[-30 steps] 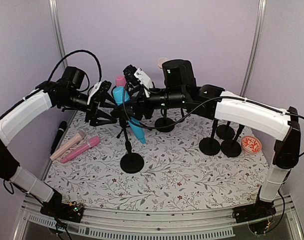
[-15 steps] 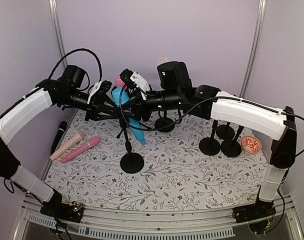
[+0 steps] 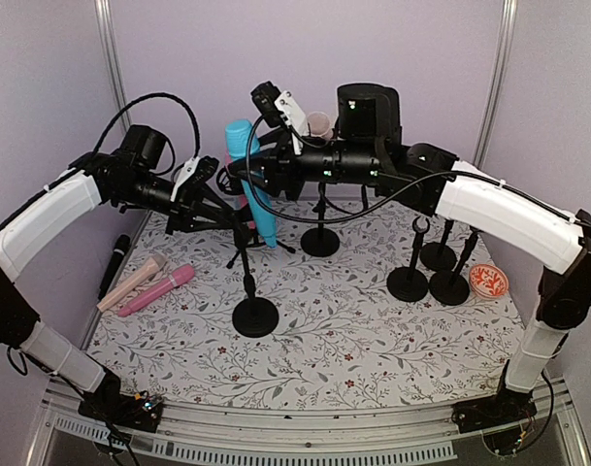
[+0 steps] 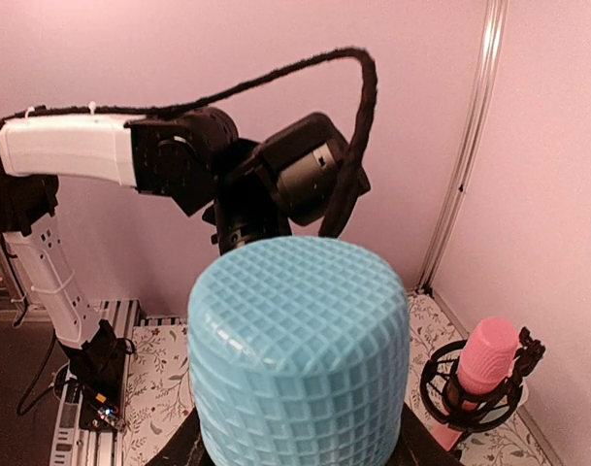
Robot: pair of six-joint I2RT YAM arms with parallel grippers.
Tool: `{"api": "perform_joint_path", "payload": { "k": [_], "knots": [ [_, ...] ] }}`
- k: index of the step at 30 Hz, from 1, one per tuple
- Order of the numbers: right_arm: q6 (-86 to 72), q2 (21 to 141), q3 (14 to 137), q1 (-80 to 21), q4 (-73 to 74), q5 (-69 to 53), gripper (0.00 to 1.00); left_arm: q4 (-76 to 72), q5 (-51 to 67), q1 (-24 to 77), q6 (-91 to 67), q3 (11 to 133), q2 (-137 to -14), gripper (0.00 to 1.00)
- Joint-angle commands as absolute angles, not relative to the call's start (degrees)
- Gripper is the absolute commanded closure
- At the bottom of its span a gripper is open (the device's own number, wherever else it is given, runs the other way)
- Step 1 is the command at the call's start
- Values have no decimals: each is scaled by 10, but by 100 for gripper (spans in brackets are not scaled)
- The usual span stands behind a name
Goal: Remove the microphone from the stand
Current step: Remove the microphone from the microphone stand, then pass from the right arm to the left
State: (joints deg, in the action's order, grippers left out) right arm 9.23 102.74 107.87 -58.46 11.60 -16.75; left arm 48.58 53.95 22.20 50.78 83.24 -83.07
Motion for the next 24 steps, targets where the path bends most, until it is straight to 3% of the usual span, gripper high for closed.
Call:
{"api": "perform_joint_path", "payload": {
  "k": [1, 3, 9, 12, 13, 18, 24],
  "knots": [
    [85, 967, 1073, -592, 31, -141, 79, 489, 528, 234, 499, 844, -829, 64],
    [75, 947, 1043, -593, -12, -130, 82, 489, 523, 234, 495, 844, -828, 52],
    [23, 902, 984, -593, -98, -137, 85, 488, 508, 234, 492, 839, -816, 36],
    [5, 905, 981, -596, -102, -147, 85, 476, 499, 234, 476, 836, -808, 5],
    [3, 908, 979, -598, -104, -146, 85, 473, 497, 234, 470, 837, -804, 1],
    [3, 934, 973, -619, -114, -123, 85, 488, 497, 232, 439, 860, -784, 1],
    [11, 985, 973, -656, -168, -65, 86, 567, 577, 228, 441, 891, -747, 3]
  ]
}}
